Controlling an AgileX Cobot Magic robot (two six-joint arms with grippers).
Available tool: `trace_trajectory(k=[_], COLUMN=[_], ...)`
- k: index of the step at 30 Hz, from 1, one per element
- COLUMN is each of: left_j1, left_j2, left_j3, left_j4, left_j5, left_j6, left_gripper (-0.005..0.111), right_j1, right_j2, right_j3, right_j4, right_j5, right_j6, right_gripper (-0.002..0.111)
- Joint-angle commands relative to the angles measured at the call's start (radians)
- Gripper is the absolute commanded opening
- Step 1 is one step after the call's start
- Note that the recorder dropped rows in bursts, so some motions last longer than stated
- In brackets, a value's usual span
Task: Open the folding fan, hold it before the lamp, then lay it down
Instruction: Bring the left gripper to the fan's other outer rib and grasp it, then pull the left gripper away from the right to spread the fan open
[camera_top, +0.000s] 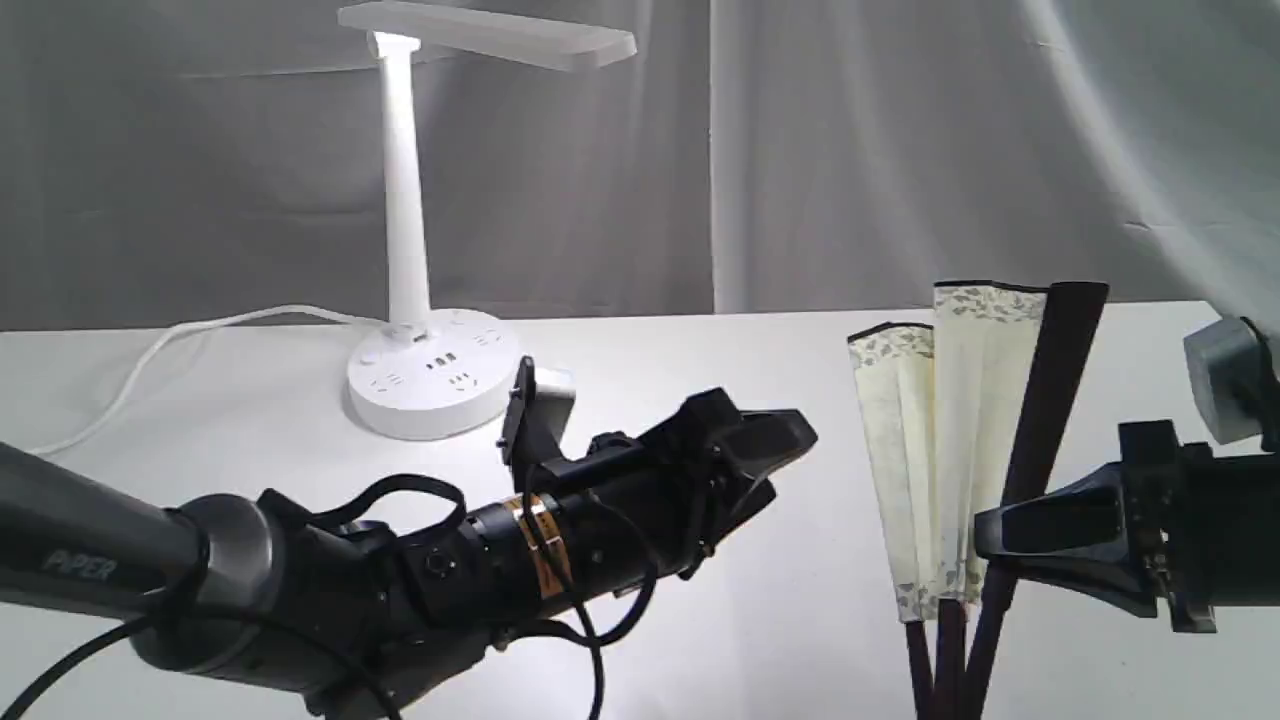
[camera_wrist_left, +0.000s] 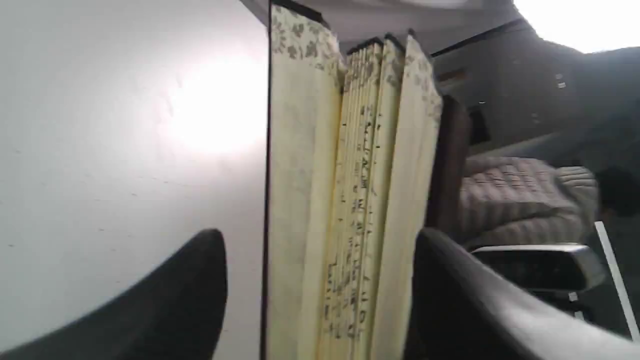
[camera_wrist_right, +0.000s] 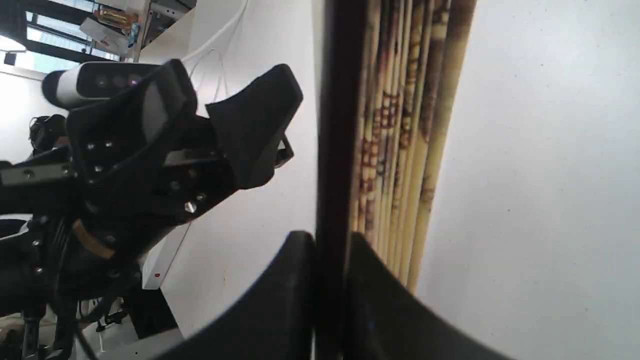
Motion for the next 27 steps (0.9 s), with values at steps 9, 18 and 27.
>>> trace_trajectory(k=[9, 18, 27], left_j1=[0.063, 0.063, 0.063], left_j2=[0.188, 0.247, 0.249], left_j3=[-0.138, -0.201, -0.201], left_j4=[0.122, 0.143, 0.137], left_j5=[-0.235, -0.264, -0.264], left_j6=[-0.269, -0.266, -0.258], left_gripper=[0.056, 0.056, 0.046], right_j1=[0.056, 0.125, 0.125], right_j2=[-0.013, -0.013, -0.013], right_j3=[0.004, 0.002, 0.002], right_j4=[0.005, 0.008, 0.005], right_j5=[0.017, 0.017, 0.017], right_j6=[-0.007, -0.003, 0.012], right_gripper=[0.0, 0.0, 0.0])
